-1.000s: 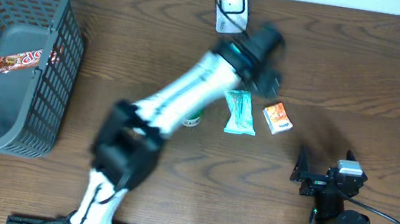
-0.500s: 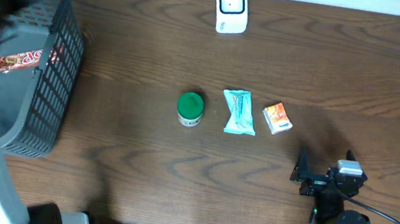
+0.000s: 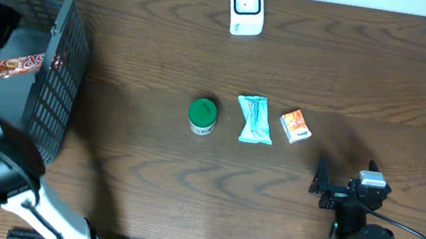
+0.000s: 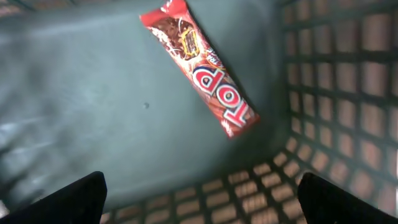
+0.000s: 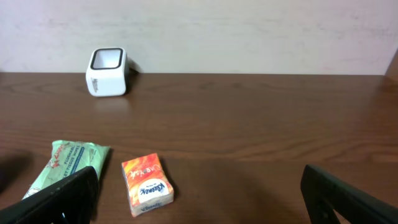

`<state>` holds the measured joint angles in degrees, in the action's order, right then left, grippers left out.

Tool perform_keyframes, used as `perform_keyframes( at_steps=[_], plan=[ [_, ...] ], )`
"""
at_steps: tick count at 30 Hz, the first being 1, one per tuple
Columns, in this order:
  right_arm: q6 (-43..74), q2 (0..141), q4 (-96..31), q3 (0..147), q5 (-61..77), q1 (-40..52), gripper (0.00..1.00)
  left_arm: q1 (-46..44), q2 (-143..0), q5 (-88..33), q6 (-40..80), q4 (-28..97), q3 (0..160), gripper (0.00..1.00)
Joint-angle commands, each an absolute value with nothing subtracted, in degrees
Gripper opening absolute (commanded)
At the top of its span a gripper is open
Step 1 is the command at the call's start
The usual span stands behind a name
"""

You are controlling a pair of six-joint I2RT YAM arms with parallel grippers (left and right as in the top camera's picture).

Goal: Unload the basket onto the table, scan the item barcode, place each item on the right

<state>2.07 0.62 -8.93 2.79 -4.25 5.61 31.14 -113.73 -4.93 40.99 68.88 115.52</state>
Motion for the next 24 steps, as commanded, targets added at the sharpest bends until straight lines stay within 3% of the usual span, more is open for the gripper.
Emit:
perform_keyframes(
  at_steps=[1, 24],
  plan=[
    [1.2, 0.4, -8.8, 2.5, -4.0, 6.1, 0.99, 29.9, -119.1, -3.2, 47.9, 67.1, 115.3, 0.98],
    [1.2, 0.4, -8.8, 2.5, -4.0, 6.1, 0.99, 26.6, -130.5, 5.9, 60.1, 57.7, 115.3, 0.98]
  ],
)
